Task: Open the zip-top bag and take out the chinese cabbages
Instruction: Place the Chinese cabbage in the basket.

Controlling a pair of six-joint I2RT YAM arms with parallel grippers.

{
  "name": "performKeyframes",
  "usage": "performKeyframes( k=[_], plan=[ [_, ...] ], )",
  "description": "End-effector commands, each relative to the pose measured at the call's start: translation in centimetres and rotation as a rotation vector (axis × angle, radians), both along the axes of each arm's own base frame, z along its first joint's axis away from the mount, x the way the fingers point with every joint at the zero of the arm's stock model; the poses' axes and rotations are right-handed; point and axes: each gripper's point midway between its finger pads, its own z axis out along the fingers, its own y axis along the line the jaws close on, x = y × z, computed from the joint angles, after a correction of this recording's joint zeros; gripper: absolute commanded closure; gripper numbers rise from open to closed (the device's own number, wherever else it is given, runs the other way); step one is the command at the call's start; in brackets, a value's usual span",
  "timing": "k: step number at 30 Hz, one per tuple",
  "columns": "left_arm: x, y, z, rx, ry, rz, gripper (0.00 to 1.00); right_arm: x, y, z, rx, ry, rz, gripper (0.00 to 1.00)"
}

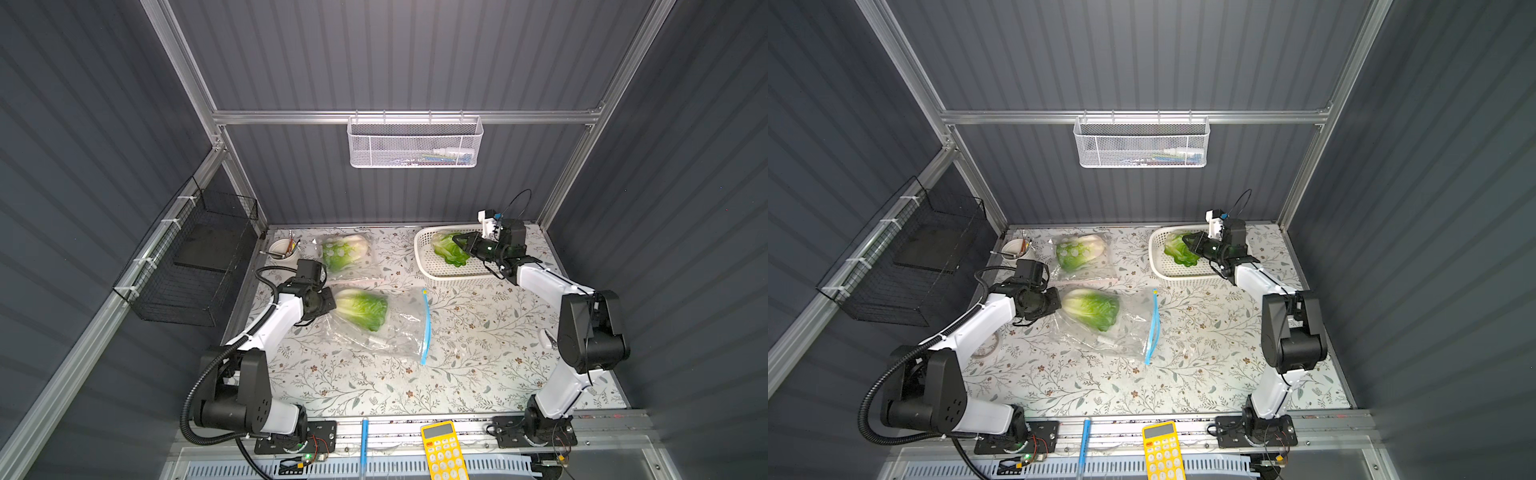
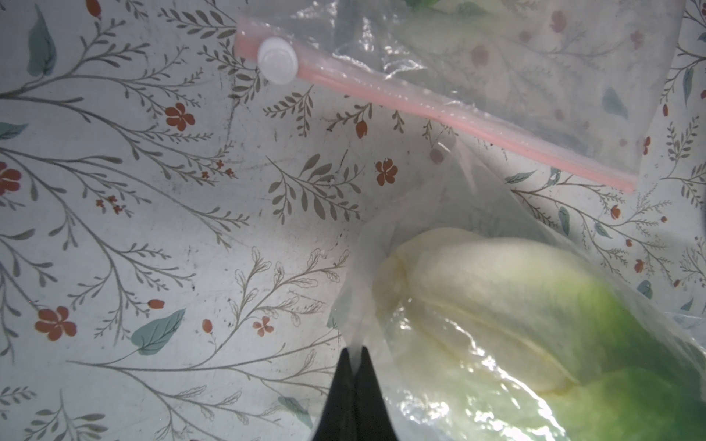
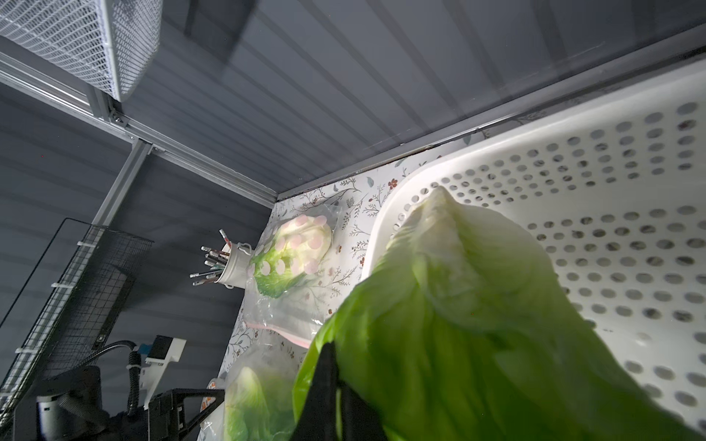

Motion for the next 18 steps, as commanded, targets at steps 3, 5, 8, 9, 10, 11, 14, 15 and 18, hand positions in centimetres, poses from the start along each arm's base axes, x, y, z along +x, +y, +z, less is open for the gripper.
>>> performKeyframes(
  k=[3,5,8,9,10,11,14,15,18],
  plan=[
    [0.3,-0.5,0.4,-0.028,-0.005,-0.026,1.00,1.6,-0.1,1.5,0.044,-0.068,-0.037,1.00],
    [0.3,-0.7,0.5,-0.038,-0.006,-0.031,1.00,1.8,0.0,0.9,0.053,-0.051,-0.040,1.00],
    [0.3,-0.8,0.5,-0.042,-0.008,-0.032,1.00,2.2,-0.2,-0.2,0.051,-0.024,-0.064,1.00],
    [0.4,-0.8,0.6,-0.043,-0.010,-0.033,1.00,2.3,-0.4,-0.6,0.049,-0.012,-0.078,1.00],
    [0.3,-0.8,0.6,-0.045,-0.011,-0.034,1.00,2.4,-0.5,-0.8,0.049,-0.006,-0.089,1.00],
    [0.3,-0.8,0.6,-0.046,-0.011,-0.035,1.00,2.5,-0.6,-1.2,0.051,0.001,-0.095,1.00],
    [0.2,-0.9,0.6,-0.048,-0.009,-0.035,1.00,2.5,-0.4,-1.8,0.076,0.017,-0.100,1.00],
    [0.2,-0.9,0.6,-0.050,-0.009,-0.036,1.00,2.5,-0.3,-1.9,0.078,0.022,-0.100,0.99],
    [0.3,-1.1,0.7,-0.059,-0.013,-0.039,1.00,2.4,-0.2,-2.8,0.061,0.051,-0.121,0.94]
  ],
)
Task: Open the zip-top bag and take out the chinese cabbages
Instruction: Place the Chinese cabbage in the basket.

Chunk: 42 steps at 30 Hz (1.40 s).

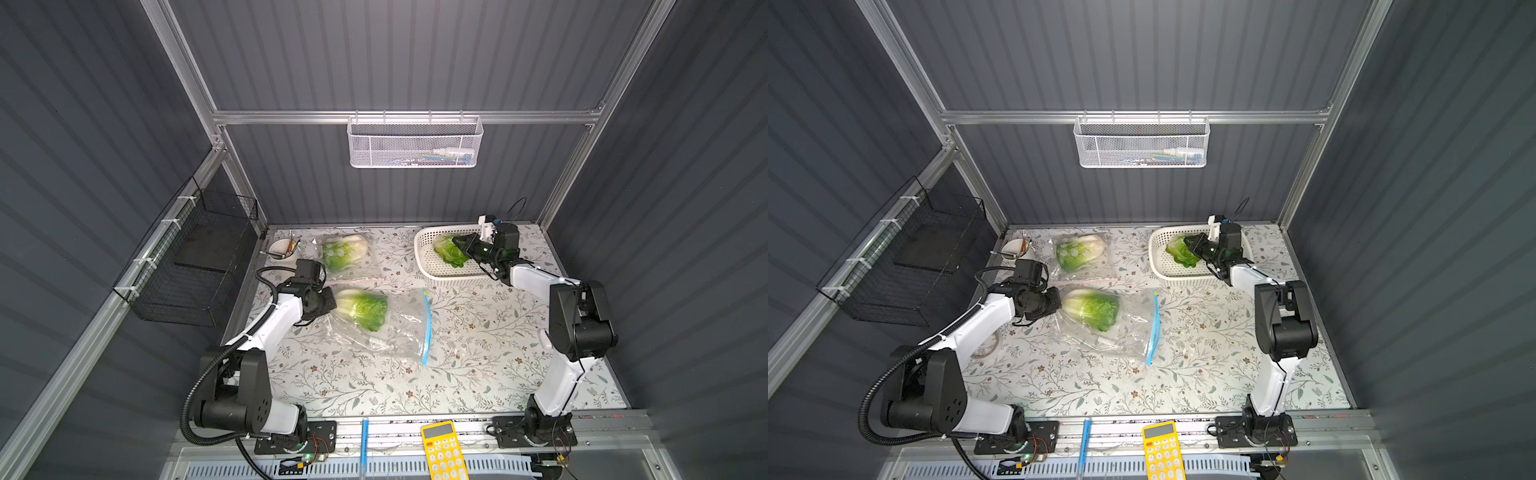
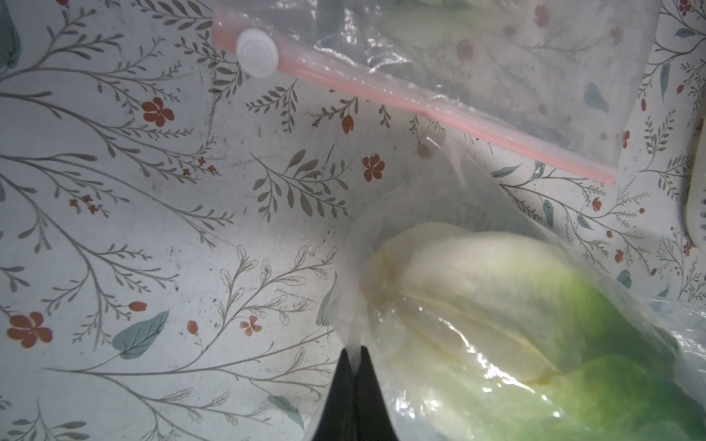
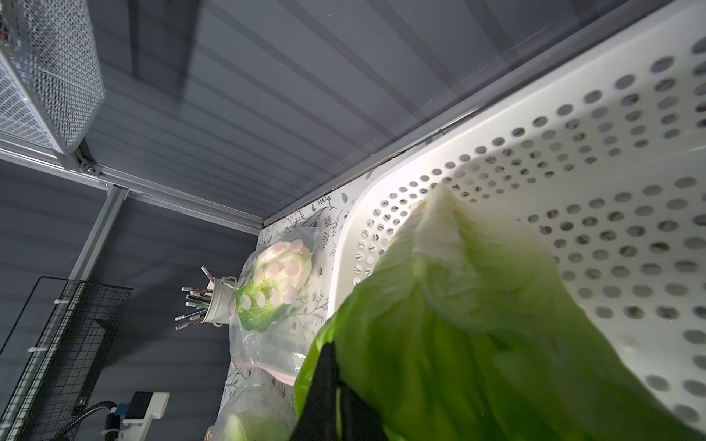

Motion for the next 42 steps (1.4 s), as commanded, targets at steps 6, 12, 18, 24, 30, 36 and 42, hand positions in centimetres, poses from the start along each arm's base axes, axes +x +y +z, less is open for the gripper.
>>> performKeyframes(
  k=[6,12,18,24,30,36,42],
  plan=[
    [0.3,-0.4,0.8,-0.026,-0.017,-0.018,1.00,-0.3,1.1,-0.7,-0.008,0.012,-0.017,0.86],
    [0.3,-0.5,1.0,-0.032,-0.021,-0.017,1.00,-0.9,1.5,-2.0,-0.012,0.053,-0.019,0.77],
    [0.3,-0.6,1.1,-0.039,-0.026,-0.020,1.00,-1.6,2.1,-2.7,-0.006,0.075,-0.007,0.77],
    [0.3,-0.7,1.2,-0.043,-0.029,-0.022,1.00,-2.4,3.1,-2.7,0.015,0.094,0.026,0.66],
    [0.3,-0.7,1.3,-0.046,-0.030,-0.022,1.00,-2.8,3.9,-2.8,0.042,0.103,0.050,0.70],
    [0.2,-0.7,1.4,-0.047,-0.034,-0.022,1.00,-2.4,4.3,-2.9,0.070,0.100,0.049,0.96],
    [0.2,-0.7,1.3,-0.045,-0.032,-0.021,1.00,-1.6,4.7,-2.6,0.079,0.070,0.032,1.00]
  ],
)
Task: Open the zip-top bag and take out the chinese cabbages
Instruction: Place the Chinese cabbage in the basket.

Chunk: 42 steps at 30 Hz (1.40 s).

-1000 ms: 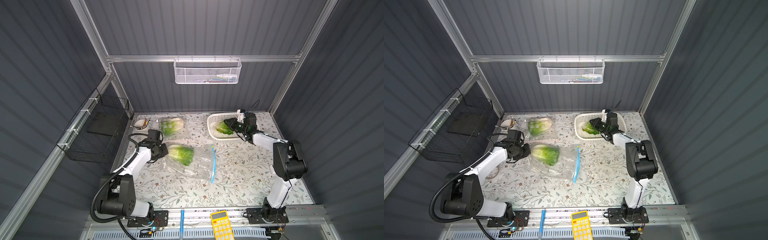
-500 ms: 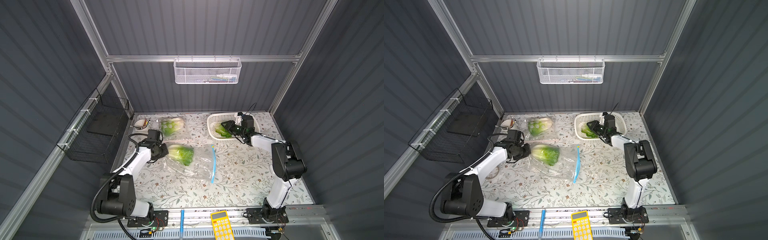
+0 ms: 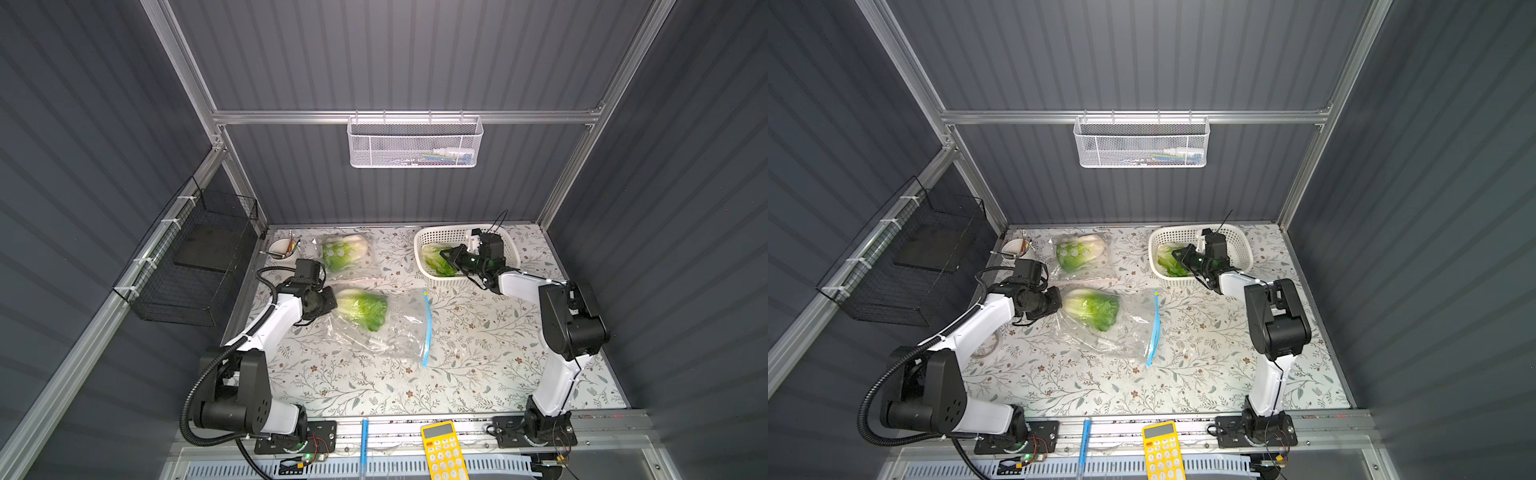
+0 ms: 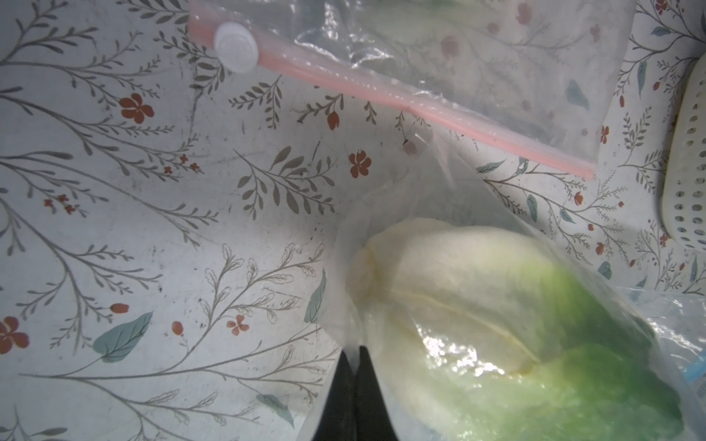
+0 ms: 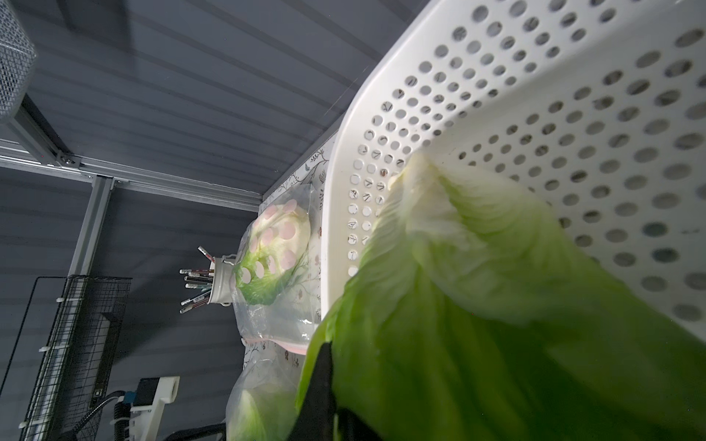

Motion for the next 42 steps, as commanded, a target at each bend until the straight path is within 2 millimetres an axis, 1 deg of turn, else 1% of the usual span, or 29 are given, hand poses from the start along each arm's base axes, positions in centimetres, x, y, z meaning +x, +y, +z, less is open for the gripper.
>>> performKeyframes(
  k=[1,5,8,10,12,15,22,32,37,42],
  plan=[
    [0.3,-0.1,1.1,-0.017,-0.029,-0.008,1.00,0.9,0.6,1.4,0.013,-0.070,-0.010,1.00],
    [0.3,-0.1,1.1,-0.017,-0.029,-0.008,1.00,1.2,0.5,1.3,-0.002,-0.081,-0.023,1.00],
    [0.3,-0.1,1.1,-0.017,-0.030,-0.008,1.00,1.1,0.7,0.9,-0.001,-0.069,-0.019,0.85],
    [0.3,-0.1,1.1,-0.017,-0.029,-0.008,1.00,0.9,0.6,0.6,-0.001,-0.060,-0.017,0.74],
    [0.3,-0.1,1.1,-0.016,-0.028,-0.008,1.00,0.6,0.5,0.5,0.000,-0.059,-0.024,0.68],
    [0.3,-0.1,1.0,-0.016,-0.026,-0.008,1.00,0.2,0.5,0.9,0.011,-0.069,-0.030,0.61],
    [0.3,-0.1,1.2,-0.015,-0.032,-0.009,1.00,-0.6,1.0,2.7,0.032,-0.094,-0.013,0.54],
    [0.3,-0.2,1.5,-0.021,-0.041,-0.010,1.00,-2.5,2.0,5.0,0.072,-0.125,0.027,0.54],
    [0.2,-0.2,1.5,-0.024,-0.041,-0.010,1.00,-3.5,2.5,5.4,0.081,-0.125,0.049,0.53],
    [0.2,-0.3,1.7,-0.028,-0.047,-0.012,1.00,-4.7,3.0,5.3,0.086,-0.113,0.073,0.53]
  ],
)
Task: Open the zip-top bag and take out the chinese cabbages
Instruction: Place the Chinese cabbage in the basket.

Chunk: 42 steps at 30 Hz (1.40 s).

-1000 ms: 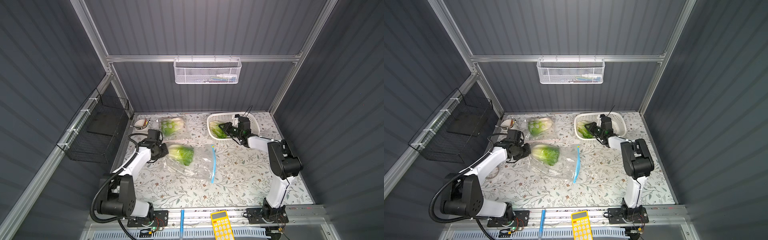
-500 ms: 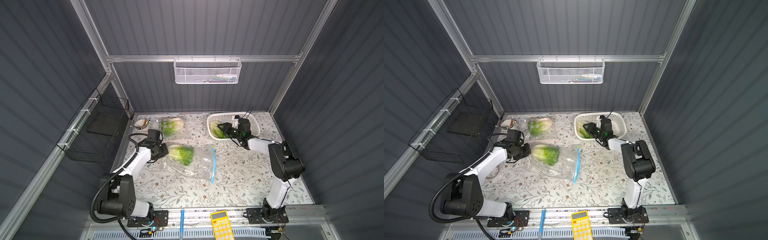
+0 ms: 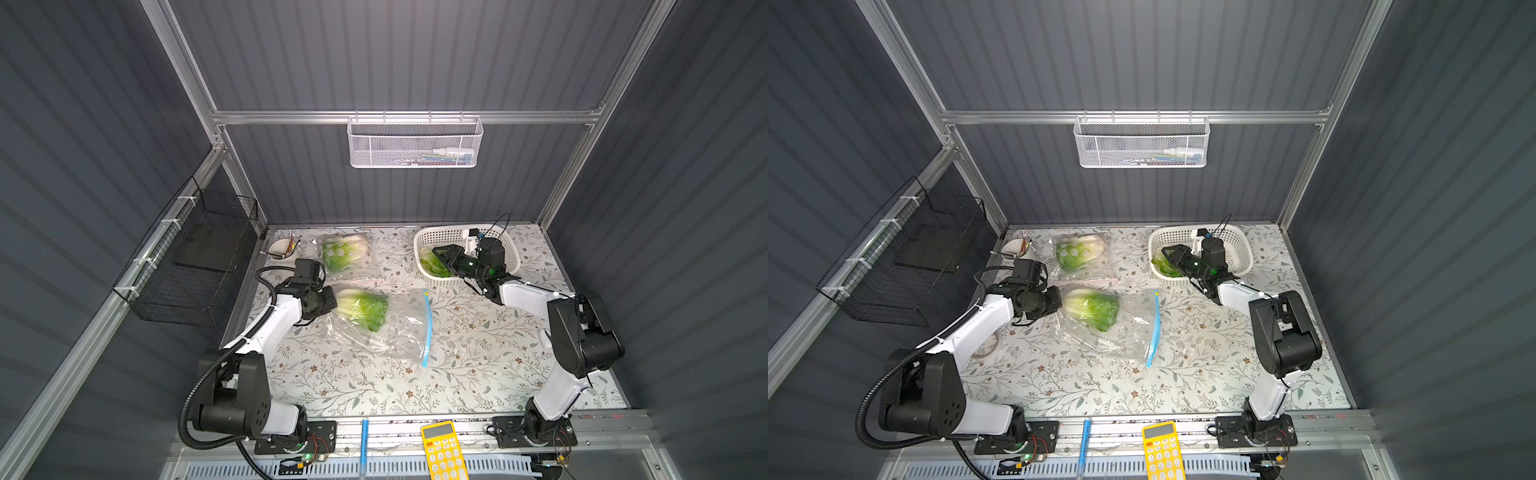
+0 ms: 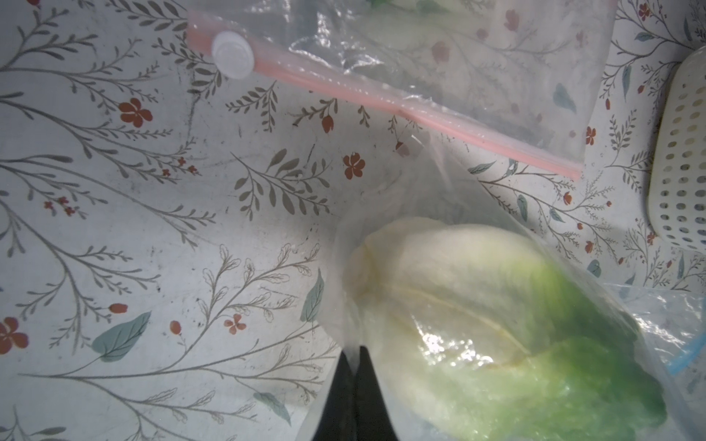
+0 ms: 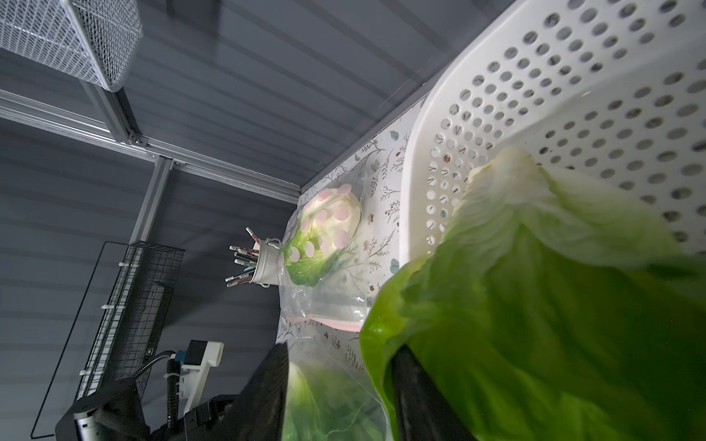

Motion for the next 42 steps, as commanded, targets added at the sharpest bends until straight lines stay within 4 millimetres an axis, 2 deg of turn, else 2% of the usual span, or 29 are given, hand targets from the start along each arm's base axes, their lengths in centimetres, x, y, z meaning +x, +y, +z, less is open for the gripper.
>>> performKeyframes(
  k=[1,15,28,31,36,42],
  plan=[
    [0.2,-0.2,1.3,-0.019,-0.034,-0.008,1.00,-1.1,0.6,1.2,0.022,-0.024,0.029,0.54],
    [0.2,-0.2,1.3,-0.024,-0.035,-0.009,1.00,-5.2,0.6,3.4,0.003,-0.069,0.082,0.53],
    [0.2,-0.3,1.0,-0.023,-0.028,-0.010,1.00,-9.8,-1.4,2.8,-0.142,-0.075,0.094,0.51],
    [0.2,-0.3,1.0,-0.027,-0.027,-0.011,1.00,-11.2,-1.4,1.8,-0.159,-0.046,0.135,0.49],
    [0.2,-0.4,0.8,-0.032,-0.020,-0.015,1.00,-13.2,-1.1,-1.4,-0.186,0.056,0.192,0.49],
    [0.2,-0.5,0.8,-0.032,-0.020,-0.015,1.00,-15.5,-0.2,-4.3,-0.180,0.136,0.232,0.49]
  ],
)
